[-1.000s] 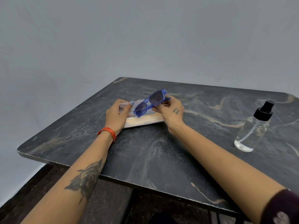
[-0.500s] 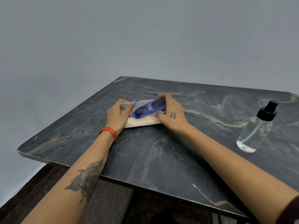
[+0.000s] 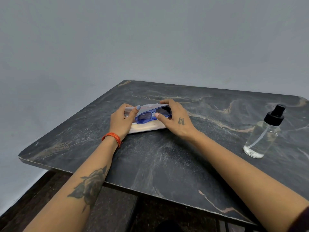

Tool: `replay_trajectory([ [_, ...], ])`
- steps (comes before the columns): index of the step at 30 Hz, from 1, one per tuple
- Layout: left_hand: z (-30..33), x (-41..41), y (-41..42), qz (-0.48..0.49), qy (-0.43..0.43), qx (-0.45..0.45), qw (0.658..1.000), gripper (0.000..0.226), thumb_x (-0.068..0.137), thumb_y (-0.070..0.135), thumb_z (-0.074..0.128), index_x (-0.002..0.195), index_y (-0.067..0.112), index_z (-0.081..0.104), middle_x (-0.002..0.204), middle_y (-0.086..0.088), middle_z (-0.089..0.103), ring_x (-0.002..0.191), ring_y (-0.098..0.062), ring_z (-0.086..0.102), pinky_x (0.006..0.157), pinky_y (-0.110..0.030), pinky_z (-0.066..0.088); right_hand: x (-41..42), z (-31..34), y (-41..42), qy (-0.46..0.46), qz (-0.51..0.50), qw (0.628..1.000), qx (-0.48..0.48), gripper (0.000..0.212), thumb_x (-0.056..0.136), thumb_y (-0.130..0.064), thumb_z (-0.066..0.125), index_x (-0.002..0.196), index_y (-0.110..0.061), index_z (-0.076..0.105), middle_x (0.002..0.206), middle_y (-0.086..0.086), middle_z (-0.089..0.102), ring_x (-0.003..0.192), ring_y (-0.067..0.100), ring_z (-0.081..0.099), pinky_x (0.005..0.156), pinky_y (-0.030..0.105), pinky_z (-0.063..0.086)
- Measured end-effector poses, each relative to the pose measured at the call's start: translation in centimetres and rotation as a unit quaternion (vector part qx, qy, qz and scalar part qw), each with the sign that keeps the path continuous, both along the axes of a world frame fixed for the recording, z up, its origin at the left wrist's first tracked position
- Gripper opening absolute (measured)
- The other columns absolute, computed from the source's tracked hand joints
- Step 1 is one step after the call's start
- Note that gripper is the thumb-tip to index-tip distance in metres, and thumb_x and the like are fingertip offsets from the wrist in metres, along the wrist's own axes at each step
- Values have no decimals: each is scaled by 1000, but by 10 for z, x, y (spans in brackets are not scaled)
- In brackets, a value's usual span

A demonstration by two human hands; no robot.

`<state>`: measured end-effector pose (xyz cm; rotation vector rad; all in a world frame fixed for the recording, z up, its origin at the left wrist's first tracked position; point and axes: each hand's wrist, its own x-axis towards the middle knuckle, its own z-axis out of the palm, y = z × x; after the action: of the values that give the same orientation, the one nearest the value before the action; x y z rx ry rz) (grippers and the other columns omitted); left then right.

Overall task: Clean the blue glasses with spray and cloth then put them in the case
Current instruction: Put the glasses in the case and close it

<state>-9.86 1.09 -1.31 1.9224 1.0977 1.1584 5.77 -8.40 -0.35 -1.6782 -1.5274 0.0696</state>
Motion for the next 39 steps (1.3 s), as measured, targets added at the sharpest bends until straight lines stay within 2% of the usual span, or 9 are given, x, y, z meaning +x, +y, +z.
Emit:
replay_trajectory([
  [4, 1, 0, 0, 2, -1, 0, 1000, 33, 88, 42, 53, 96, 11, 61, 93, 1, 60, 80, -9, 48, 58, -10, 32, 3, 0, -1, -22, -3, 1000, 8, 46, 83, -36, 65, 124, -20, 51, 119, 2, 57, 106, 11, 50, 88, 20, 38],
  [7, 1, 0, 0, 2, -3, 3, 1000, 30, 88, 41, 54, 94, 12, 61, 92, 3, 59, 71, -2, 46, 55, -3, 33, 6, 0, -3, -41, -7, 999, 19, 49, 80, -35, 69, 123, -17, 53, 117, 2, 59, 105, 11, 52, 92, 22, 41],
  [11, 2, -1, -2, -1, -1, 10, 1000, 27, 88, 39, 55, 91, 13, 61, 90, 3, 59, 69, 2, 45, 54, 1, 32, 7, 2, -7, -22, -14, 999, 30, 50, 74, -36, 75, 115, -16, 55, 112, -1, 63, 99, 6, 54, 88, 17, 39],
  [15, 2, -1, -3, -1, 7, 16, 1000, 28, 88, 40, 54, 91, 13, 60, 90, 3, 59, 69, 1, 45, 57, -7, 31, 5, 1, -6, -16, -32, 999, 30, 52, 70, -35, 78, 114, -18, 58, 110, -2, 64, 99, 11, 54, 85, 21, 39],
  [21, 2, -2, -5, -10, 3, 11, 1000, 32, 89, 41, 52, 95, 12, 62, 94, 1, 59, 88, -14, 49, 72, -23, 34, 0, -4, 0, 21, -29, 998, 51, 49, 66, -30, 82, 109, -15, 63, 102, -1, 54, 91, 6, 49, 80, 8, 38],
  [26, 1, -2, -3, -14, -5, 20, 1000, 27, 88, 40, 53, 92, 15, 62, 93, 1, 60, 87, -15, 52, 65, -20, 36, -6, -8, 4, 42, -46, 997, 55, 46, 66, -32, 82, 104, -16, 61, 104, 1, 61, 96, 11, 54, 87, 27, 46],
  [32, 2, -1, -4, -12, 3, 28, 1000, 30, 89, 39, 53, 96, 11, 63, 93, 1, 59, 87, -13, 51, 62, -13, 34, -8, -6, 5, 56, -74, 995, 35, 43, 66, -32, 81, 101, -17, 60, 104, -1, 64, 103, 16, 52, 80, 24, 37],
  [36, 1, -1, -4, -15, -1, 28, 999, 27, 89, 39, 53, 94, 14, 62, 93, 2, 60, 87, -13, 52, 63, -11, 34, -7, -6, 6, 60, -99, 993, 15, 46, 64, -33, 81, 102, -17, 60, 104, -2, 65, 105, 22, 53, 92, 39, 43],
  [39, 1, -1, -3, -23, -5, 22, 999, 25, 88, 40, 54, 92, 16, 61, 94, 1, 61, 91, -14, 54, 70, -19, 37, -7, -7, 6, 58, -112, 992, -4, 52, 65, -35, 79, 110, -18, 61, 110, 0, 65, 110, 23, 51, 97, 42, 41],
])
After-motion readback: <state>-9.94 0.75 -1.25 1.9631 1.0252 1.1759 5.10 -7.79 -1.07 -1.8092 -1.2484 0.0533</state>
